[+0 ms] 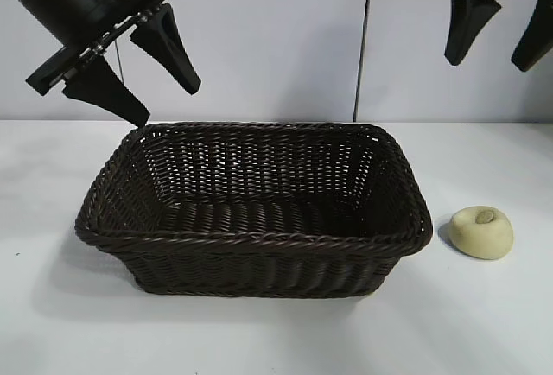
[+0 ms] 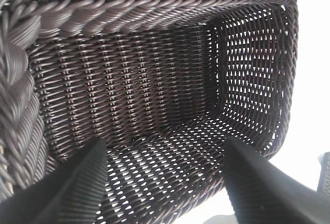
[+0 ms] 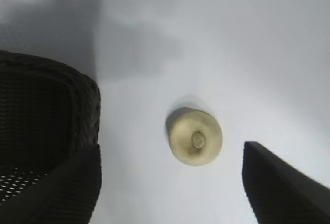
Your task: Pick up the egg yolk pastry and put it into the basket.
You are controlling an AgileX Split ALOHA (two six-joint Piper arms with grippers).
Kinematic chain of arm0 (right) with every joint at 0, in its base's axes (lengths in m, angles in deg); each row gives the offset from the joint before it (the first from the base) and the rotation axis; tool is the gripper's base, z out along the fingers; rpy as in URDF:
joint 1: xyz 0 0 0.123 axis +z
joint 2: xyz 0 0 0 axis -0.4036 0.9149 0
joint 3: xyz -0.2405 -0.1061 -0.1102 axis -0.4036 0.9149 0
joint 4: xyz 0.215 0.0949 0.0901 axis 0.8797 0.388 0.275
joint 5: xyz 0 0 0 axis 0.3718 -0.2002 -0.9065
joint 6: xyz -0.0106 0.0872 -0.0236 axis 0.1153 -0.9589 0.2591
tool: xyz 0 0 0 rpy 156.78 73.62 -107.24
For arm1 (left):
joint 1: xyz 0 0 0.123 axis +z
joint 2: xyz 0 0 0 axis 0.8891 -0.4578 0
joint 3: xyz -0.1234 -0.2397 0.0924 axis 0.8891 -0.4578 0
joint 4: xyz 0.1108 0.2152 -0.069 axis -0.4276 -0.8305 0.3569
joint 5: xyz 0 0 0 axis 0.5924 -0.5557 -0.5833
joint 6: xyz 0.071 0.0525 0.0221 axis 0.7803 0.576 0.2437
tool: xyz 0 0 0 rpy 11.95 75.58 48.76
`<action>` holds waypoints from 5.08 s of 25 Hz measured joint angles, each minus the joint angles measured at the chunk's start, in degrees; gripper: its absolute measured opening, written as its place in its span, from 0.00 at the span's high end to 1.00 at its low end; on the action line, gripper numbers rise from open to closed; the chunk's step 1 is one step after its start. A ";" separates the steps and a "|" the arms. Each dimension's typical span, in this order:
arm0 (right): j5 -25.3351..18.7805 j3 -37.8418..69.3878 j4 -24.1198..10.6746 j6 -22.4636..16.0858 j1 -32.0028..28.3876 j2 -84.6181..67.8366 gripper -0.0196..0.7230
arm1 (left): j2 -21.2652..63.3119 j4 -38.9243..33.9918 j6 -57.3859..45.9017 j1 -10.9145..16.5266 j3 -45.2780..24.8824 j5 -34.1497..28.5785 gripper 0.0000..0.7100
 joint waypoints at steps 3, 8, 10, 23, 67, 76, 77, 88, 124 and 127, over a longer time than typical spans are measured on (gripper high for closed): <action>-0.05 0.97 0.00 0.00 0.00 2.20 0.23 | 0.00 0.00 0.00 0.00 0.00 0.00 0.34; 0.84 4.96 0.00 0.00 0.00 5.12 0.23 | 0.00 0.00 0.00 0.00 0.00 0.00 0.34; 1.53 6.93 0.00 0.00 0.00 5.85 0.23 | 0.00 0.00 0.00 0.00 0.00 0.05 0.34; 11.49 14.29 -0.82 -1.40 0.00 10.91 0.23 | 0.00 0.00 0.02 0.00 0.00 0.66 0.34; -0.66 -4.29 6.92 0.14 9.92 1.96 0.93 | 0.00 -0.01 0.02 0.00 0.00 0.66 0.34; -0.60 -4.29 7.25 0.14 21.18 3.22 0.93 | 0.00 -0.01 0.02 0.00 0.00 0.61 0.34; -0.55 -4.29 7.25 0.14 21.97 3.61 0.93 | 0.00 -0.01 0.02 0.00 0.00 0.61 0.34; 2.57 -4.29 7.37 0.14 25.13 7.64 0.93 | 0.00 -0.01 0.02 0.00 0.00 0.18 0.34; -0.60 -4.29 9.56 1.61 12.53 1.36 0.22 | 0.00 -0.06 0.06 0.00 -0.05 -0.06 0.34; -0.64 -4.29 9.62 1.61 12.33 1.36 0.22 | 0.00 -0.06 0.06 0.00 -0.05 -0.06 0.34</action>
